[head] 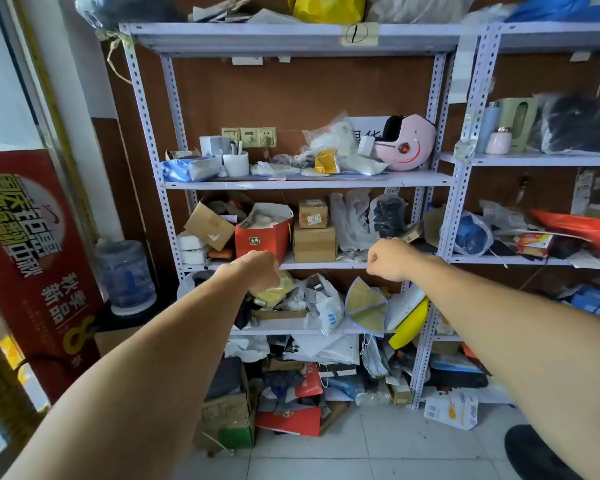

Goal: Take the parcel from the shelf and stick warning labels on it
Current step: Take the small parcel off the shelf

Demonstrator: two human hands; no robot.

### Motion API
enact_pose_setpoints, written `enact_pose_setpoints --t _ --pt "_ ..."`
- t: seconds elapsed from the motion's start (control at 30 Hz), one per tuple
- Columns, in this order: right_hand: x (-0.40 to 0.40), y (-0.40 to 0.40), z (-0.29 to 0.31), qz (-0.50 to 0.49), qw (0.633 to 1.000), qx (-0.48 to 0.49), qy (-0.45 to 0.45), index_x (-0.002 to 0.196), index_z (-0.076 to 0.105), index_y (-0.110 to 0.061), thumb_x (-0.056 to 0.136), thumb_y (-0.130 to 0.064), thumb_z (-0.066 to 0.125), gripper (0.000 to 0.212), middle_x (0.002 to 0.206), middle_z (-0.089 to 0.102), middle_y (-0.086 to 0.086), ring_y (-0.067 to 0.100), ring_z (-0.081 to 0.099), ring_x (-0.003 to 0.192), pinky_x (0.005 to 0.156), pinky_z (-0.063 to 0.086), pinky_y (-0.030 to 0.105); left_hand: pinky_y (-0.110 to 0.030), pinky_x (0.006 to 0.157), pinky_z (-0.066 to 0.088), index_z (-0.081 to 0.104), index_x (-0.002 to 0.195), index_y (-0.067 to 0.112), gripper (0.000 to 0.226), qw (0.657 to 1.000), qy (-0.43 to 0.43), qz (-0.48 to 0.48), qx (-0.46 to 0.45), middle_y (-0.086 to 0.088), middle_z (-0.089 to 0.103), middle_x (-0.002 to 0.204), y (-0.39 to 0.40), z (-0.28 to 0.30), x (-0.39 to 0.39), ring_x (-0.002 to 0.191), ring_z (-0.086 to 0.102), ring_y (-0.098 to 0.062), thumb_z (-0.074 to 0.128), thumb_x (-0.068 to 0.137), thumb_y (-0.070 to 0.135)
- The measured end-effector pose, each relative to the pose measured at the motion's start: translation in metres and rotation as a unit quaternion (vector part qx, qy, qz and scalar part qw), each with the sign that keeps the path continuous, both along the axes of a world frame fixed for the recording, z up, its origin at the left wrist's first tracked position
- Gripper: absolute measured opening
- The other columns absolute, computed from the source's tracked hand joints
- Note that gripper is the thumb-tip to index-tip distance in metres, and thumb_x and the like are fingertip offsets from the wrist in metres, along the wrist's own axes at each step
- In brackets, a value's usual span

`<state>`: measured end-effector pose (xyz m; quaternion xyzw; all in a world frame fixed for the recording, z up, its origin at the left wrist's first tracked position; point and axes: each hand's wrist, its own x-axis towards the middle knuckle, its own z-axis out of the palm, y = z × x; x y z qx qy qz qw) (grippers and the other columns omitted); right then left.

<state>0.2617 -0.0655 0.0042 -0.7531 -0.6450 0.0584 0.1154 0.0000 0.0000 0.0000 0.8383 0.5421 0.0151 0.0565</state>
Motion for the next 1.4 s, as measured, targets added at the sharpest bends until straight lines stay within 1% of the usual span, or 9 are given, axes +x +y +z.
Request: enact_pose_setpoints --t 0.23,0.4,0.53,0.7,0.8,0.97,1.07,1.17,1.4 --pt "0.016 0.040 -0.013 -0.014 1.000 -0.010 0.017 0.057 0.053 -0.016 0.081 -0.018 0.058 0.024 0.062 0.050 0.009 0.026 0.046 0.061 0.059 0.037 0.033 -0.039 0.093 0.053 0.064 0.123 0.014 0.036 0.999 -0.021 0.016 -0.024 -0.013 0.064 0.122 0.043 -0.013 0.017 0.110 0.061 -0.032 0.053 0.089 0.016" --pt "0.043 0.105 -0.017 0.014 0.999 -0.005 0.044 0.050 0.038 -0.012 0.078 -0.013 0.053 0.032 0.076 0.045 0.032 0.025 0.037 0.064 0.060 0.030 0.034 -0.035 0.088 0.053 0.066 0.118 0.016 0.035 0.999 -0.035 0.021 -0.031 -0.011 0.065 0.119 0.086 -0.031 0.052 0.107 0.061 -0.029 0.054 0.086 0.018" --pt "0.071 0.161 -0.017 0.005 0.997 0.021 0.074 0.053 0.050 -0.007 0.076 -0.018 0.055 0.026 0.098 0.068 0.028 0.039 0.063 0.070 0.059 0.045 0.039 -0.033 0.083 0.052 0.067 0.115 0.016 0.030 0.999 -0.037 0.025 -0.017 -0.008 0.067 0.112 0.128 -0.032 0.081 0.103 0.062 -0.025 0.053 0.089 0.019" --pt "0.087 0.204 -0.038 0.000 0.996 0.016 0.086 0.053 0.048 -0.015 0.074 -0.015 0.054 0.022 0.085 0.063 0.029 0.019 0.046 0.066 0.061 0.035 0.031 -0.040 0.085 0.056 0.069 0.097 0.017 0.024 0.998 -0.041 0.038 -0.014 -0.004 0.069 0.091 0.180 -0.030 0.104 0.089 0.064 -0.024 0.051 0.081 0.018" --pt "0.097 0.232 -0.050 -0.012 0.995 -0.005 0.094 0.070 0.064 0.002 0.078 -0.015 0.057 0.020 0.075 0.059 0.026 0.019 0.045 0.067 0.062 0.035 0.030 -0.042 0.088 0.055 0.069 0.090 0.028 0.023 0.998 -0.047 0.049 -0.010 -0.002 0.068 0.100 0.220 -0.035 0.115 0.091 0.062 -0.025 0.052 0.075 0.025" --pt "0.115 0.292 -0.068 -0.018 0.994 -0.028 0.101 0.078 0.064 0.006 0.076 -0.016 0.057 0.023 0.077 0.054 0.030 0.018 0.041 0.065 0.061 0.033 0.029 -0.031 0.067 0.046 0.064 0.083 0.022 0.012 0.998 -0.042 0.039 -0.014 -0.001 0.059 0.080 0.284 -0.052 0.140 0.069 0.055 -0.022 0.051 0.082 0.023" --pt "0.125 0.333 -0.074 -0.027 0.995 -0.031 0.093 0.055 0.054 -0.006 0.071 -0.018 0.053 0.020 0.066 0.055 0.021 0.022 0.045 0.060 0.057 0.036 0.032 -0.033 0.074 0.053 0.068 0.102 0.020 0.028 0.997 -0.069 0.028 -0.027 -0.003 0.066 0.094 0.329 -0.065 0.154 0.080 0.061 -0.023 0.051 0.079 0.022" --pt "0.133 0.376 -0.074 -0.028 0.995 -0.031 0.094 0.063 0.062 -0.002 0.072 -0.022 0.053 0.024 0.091 0.073 0.020 0.037 0.066 0.072 0.057 0.048 0.035 -0.035 0.075 0.055 0.070 0.104 0.019 0.028 0.996 -0.083 0.019 -0.025 -0.006 0.071 0.101 0.373 -0.064 0.163 0.086 0.064 -0.025 0.057 0.079 0.021" --pt "0.131 0.457 -0.063 -0.037 0.994 0.002 0.107 0.078 0.066 -0.007 0.084 -0.021 0.055 0.019 0.103 0.072 0.019 0.034 0.063 0.075 0.069 0.053 0.040 -0.035 0.086 0.052 0.063 0.120 0.015 0.035 0.992 -0.121 0.009 0.030 -0.016 0.068 0.118 0.466 -0.054 0.171 0.109 0.063 -0.035 0.055 0.086 0.021"
